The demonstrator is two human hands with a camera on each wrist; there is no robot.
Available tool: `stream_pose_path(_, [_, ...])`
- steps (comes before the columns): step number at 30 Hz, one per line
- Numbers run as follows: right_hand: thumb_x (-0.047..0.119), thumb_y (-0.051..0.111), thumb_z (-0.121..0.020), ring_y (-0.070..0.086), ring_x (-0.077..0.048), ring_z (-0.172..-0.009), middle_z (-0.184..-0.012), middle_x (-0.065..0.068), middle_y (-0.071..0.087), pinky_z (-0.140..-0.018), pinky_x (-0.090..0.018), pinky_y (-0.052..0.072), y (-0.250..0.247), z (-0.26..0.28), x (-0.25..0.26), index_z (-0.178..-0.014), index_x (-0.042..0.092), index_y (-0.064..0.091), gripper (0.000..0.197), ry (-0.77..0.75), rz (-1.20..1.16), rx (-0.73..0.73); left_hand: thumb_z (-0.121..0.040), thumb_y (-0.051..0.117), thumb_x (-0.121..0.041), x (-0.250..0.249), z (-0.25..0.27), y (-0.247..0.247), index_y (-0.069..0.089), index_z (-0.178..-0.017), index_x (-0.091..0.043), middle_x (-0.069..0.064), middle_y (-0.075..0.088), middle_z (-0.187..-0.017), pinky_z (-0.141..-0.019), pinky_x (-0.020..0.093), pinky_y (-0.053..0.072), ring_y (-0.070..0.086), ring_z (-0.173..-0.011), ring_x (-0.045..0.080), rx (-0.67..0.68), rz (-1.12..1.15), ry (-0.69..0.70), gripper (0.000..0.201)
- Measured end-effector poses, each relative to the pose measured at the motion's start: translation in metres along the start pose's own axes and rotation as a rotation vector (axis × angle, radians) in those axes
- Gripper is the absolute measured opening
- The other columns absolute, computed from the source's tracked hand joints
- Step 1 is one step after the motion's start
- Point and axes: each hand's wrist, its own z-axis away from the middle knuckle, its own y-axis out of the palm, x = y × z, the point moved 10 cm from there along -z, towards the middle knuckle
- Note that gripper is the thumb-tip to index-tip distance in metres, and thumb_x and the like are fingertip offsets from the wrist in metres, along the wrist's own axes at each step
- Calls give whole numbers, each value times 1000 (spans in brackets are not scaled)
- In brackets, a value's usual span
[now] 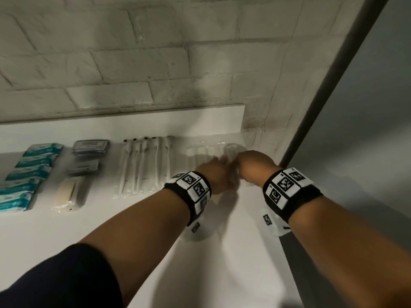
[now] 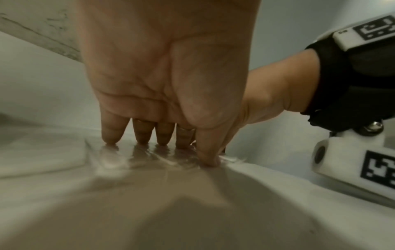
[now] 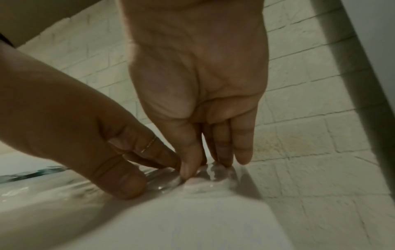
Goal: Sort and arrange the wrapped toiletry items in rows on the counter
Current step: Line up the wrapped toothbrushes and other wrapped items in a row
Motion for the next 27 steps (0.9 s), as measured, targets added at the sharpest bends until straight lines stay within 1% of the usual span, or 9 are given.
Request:
stream_pose_path(3, [12, 53, -90, 63, -29, -102, -111, -12, 68, -84, -31, 47, 3, -2, 14, -108, 7, 68, 24, -24, -21, 6, -80, 47, -54, 9, 3, 3, 41, -137, -31, 10, 39, -148, -111, 48, 32, 33, -137, 39, 51, -32, -4, 61])
stream_pose_path(6, [9, 52, -91, 61, -30, -108, -115, -13, 65, -88, -32, 45, 5, -2, 24, -112, 5, 66, 25, -55, -19, 22, -74, 45, -57, 18, 8, 2, 50, -126, -34, 5, 45, -141, -107, 46, 36, 37, -134, 36, 69, -33, 6, 57])
stream_pose_path(9, [9, 56, -88, 62, -28, -106, -117, -11, 65, -82, -31, 46, 2, 0, 23, -118, 8, 64, 31, -101, 55, 24, -79, 50, -54, 25, 11, 4, 41, -136, -33, 6, 39, -147, -109, 48, 34, 31, -139, 35, 70, -21, -3, 61])
stream_pose_path(13, [23, 64, -85, 61, -27, -107, -120, -8, 63, -76, -30, 43, -4, 4, 2, -135, 15, 52, 52, -97, 109, 32, -90, 48, -52, 22, 13, -1, 30, -147, -24, 2, 24, -157, -115, 55, 15, 12, -146, 35, 8, -108, -57, 66])
stream_pose_path(16, [28, 65, -85, 58, -28, -111, -125, -8, 60, -79, -33, 45, -6, 2, -9, -144, 17, 39, 65, -88, 109, 17, -93, 45, -51, 16, 8, -3, 26, -149, -15, 2, 21, -159, -116, 56, 8, 7, -148, 35, -19, -153, -71, 69])
stream_pose_path(21, [29, 67, -84, 54, -29, -120, -136, -10, 54, -92, -36, 45, -11, 0, -16, -153, 20, 19, 84, -104, 37, 12, -92, 47, -52, 15, 3, -8, 25, -149, -13, 3, 19, -160, -117, 54, 7, 7, -148, 32, -53, -138, -87, 72])
stream_pose_path(23, [30, 69, -82, 55, -29, -119, -135, -9, 55, -91, -35, 45, -14, -1, -16, -152, 23, 21, 85, -124, 41, 3, -90, 47, -54, 17, 2, -10, 26, -148, -12, 4, 20, -159, -117, 53, 8, 8, -147, 32, -69, -137, -97, 74])
stream_pose_path(25, [31, 69, -82, 58, -30, -112, -126, -10, 60, -87, -36, 48, -10, -1, -14, -144, 19, 36, 71, -156, 109, 43, -90, 46, -55, 17, 1, -6, 27, -148, -12, 3, 22, -158, -116, 54, 8, 9, -147, 33, -40, -139, -102, 75])
stream_pose_path(27, [32, 68, -83, 58, -30, -110, -124, -11, 60, -89, -39, 49, -6, 0, -12, -140, 16, 40, 65, -183, 147, 82, -90, 47, -55, 16, 1, -4, 27, -148, -13, 3, 22, -158, -116, 55, 8, 9, -147, 33, -21, -139, -105, 74])
